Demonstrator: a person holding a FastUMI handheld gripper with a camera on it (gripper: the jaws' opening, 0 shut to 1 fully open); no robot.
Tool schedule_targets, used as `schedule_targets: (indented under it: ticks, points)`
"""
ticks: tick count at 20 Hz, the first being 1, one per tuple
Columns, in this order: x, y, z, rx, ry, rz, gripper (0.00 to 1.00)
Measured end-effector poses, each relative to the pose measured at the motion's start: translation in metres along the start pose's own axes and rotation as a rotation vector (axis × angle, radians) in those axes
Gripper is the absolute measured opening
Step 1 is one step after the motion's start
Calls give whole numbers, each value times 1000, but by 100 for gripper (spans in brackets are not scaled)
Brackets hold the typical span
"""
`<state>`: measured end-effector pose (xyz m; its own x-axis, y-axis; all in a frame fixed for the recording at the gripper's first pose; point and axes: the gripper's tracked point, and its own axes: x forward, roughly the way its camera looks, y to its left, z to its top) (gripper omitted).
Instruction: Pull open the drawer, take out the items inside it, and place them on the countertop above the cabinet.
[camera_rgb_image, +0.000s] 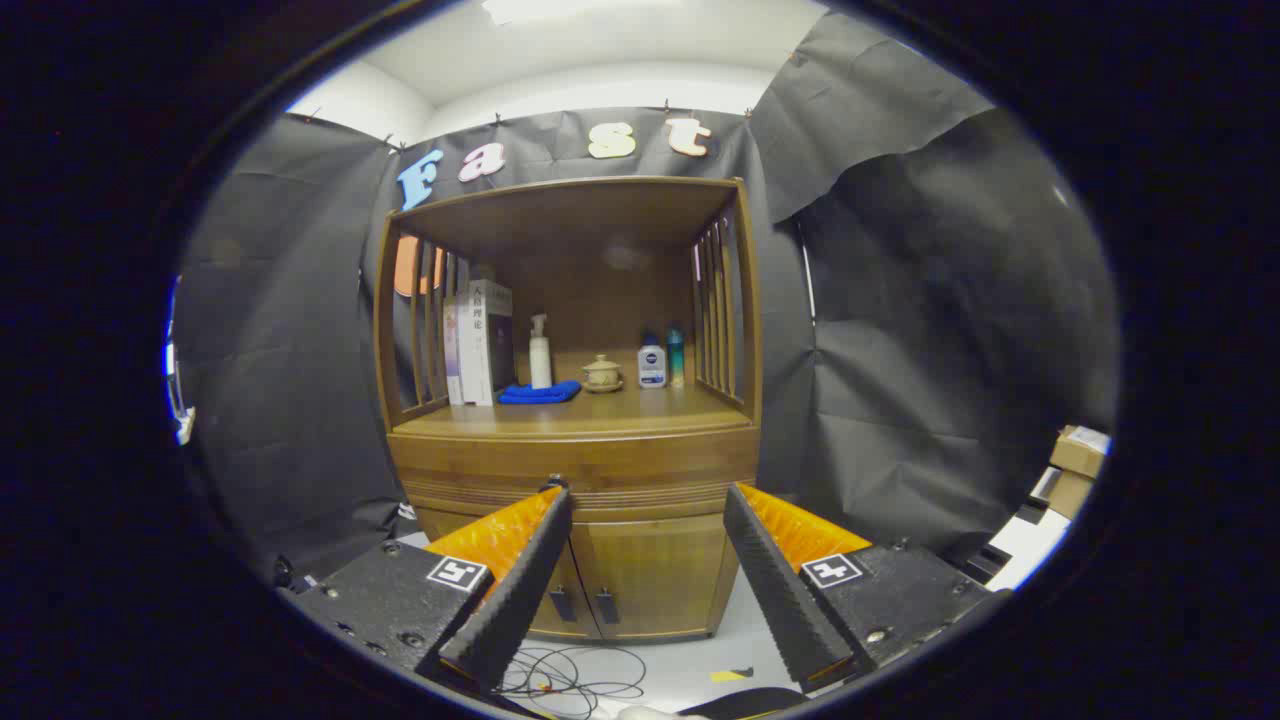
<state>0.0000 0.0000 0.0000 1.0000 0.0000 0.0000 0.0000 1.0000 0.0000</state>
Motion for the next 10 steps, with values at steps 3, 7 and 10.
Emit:
schedule_targets:
  ticks: [3,7,10]
  points:
    - [1,1,-2,-10,5,0,99]
    - [4,-1,-6,-8,17,-2,100]
    - [6,-1,-8,-6,25,1,99]
